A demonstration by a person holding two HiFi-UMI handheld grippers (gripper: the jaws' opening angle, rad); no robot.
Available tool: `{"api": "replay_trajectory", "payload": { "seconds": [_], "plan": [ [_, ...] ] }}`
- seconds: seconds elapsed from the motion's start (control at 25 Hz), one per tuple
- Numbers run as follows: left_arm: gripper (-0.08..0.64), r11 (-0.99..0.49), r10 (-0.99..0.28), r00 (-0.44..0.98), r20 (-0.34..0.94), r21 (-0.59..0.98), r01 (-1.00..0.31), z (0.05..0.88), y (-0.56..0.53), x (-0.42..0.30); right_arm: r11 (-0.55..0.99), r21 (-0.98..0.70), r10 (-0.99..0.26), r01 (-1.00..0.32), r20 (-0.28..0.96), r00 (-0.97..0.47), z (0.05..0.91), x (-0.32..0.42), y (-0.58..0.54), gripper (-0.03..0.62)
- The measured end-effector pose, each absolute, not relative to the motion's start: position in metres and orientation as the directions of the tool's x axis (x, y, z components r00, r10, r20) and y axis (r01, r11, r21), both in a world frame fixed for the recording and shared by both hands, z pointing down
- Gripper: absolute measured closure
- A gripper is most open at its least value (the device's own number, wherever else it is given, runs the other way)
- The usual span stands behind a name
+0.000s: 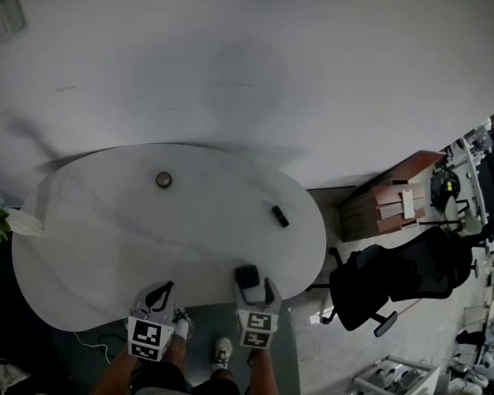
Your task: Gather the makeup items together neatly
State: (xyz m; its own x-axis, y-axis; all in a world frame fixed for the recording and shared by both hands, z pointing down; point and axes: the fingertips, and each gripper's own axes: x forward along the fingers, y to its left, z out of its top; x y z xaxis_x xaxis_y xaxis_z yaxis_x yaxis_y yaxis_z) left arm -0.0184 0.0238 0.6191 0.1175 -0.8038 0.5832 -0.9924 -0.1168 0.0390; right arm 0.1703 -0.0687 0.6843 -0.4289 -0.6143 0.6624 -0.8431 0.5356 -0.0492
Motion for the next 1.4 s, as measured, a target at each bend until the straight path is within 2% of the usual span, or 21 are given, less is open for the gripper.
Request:
{"api": "replay_trajectory", "payload": {
  "seconds": [0.56, 0.68, 0.92, 1.24, 1.4],
  "plan": [
    [0.551, -0.045, -0.913, 0.025, 0.408, -0.04, -0.998, 0.51, 0.02, -0.005, 0.663, -0.019, -0.672, -0.748, 0.425, -0.607, 0.541, 0.149, -0.067, 0.268],
    [0.551, 0.004, -0.933, -0.027, 0.358, -0.063, -0.998, 0.481, 0.026, -0.013, 0.688, 0.005, -0.681, -0.726, 0.352, -0.642, 0.505, 0.14, -0.06, 0.353],
    [0.549, 0.097, -0.954, -0.115, 0.276, -0.079, -0.992, 0.441, 0.047, -0.023, 0.741, 0.034, -0.653, -0.671, 0.267, -0.708, 0.459, 0.119, -0.039, 0.465],
    [0.551, 0.192, -0.954, -0.206, 0.217, -0.083, -0.978, 0.416, 0.082, -0.038, 0.806, 0.054, -0.585, -0.59, 0.227, -0.779, 0.438, 0.089, -0.007, 0.577],
    [0.551, 0.215, -0.95, -0.227, 0.215, -0.079, -0.973, 0.416, 0.096, -0.041, 0.834, 0.056, -0.547, -0.549, 0.222, -0.807, 0.435, 0.079, 0.01, 0.588]
  ]
}}
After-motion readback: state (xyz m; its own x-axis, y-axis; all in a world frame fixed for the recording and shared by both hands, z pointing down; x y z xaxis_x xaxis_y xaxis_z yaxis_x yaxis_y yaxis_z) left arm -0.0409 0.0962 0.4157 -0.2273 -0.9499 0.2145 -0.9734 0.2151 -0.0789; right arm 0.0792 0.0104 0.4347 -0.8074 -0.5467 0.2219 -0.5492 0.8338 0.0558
